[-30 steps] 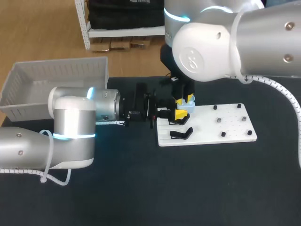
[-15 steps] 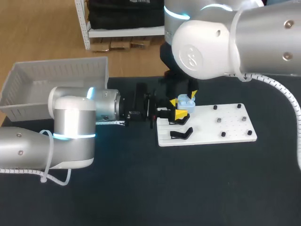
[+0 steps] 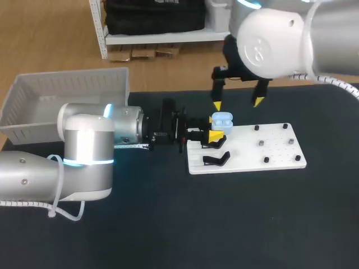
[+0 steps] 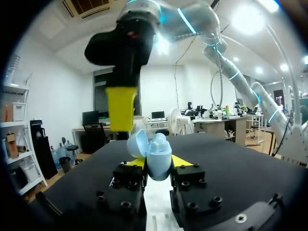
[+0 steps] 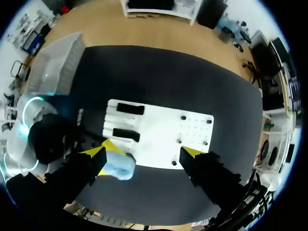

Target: Pick up each earbud case from the left stands, insert the matching earbuds, close the lid, and place the case in the box.

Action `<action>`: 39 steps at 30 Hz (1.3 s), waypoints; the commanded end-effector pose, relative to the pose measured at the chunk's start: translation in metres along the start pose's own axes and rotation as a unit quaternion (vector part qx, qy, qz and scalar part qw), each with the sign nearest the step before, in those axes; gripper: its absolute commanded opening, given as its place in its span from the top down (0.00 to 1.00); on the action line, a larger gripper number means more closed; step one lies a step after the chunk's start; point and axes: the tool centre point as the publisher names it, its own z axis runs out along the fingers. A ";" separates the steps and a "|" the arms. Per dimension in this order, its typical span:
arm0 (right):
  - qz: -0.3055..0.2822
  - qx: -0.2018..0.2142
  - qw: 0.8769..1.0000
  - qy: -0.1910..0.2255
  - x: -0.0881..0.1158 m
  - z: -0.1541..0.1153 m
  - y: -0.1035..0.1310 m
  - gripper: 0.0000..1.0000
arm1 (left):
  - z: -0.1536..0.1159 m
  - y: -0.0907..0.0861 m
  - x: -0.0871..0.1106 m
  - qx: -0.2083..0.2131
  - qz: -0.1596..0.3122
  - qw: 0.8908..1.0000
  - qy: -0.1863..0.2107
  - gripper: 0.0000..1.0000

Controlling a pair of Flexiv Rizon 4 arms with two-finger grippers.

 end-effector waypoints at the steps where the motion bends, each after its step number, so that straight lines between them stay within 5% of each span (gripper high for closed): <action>1: 0.013 -0.002 1.000 0.020 -0.019 0.013 -0.007 0.00 | 0.000 -0.001 0.001 -0.003 0.002 1.000 -0.002 1.00; 20: 0.005 -0.005 0.999 0.054 0.030 0.015 -0.011 0.00 | 0.000 -0.001 0.001 -0.003 0.002 1.000 -0.002 1.00; 30: 0.057 -0.005 0.992 -0.114 0.015 -0.030 -0.034 0.00 | -0.002 -0.002 0.001 -0.004 0.000 1.000 0.007 1.00; 39: 0.088 -0.057 0.989 -0.102 0.003 -0.033 -0.052 0.00 | -0.066 -0.006 -0.007 -0.062 -0.040 0.995 0.062 1.00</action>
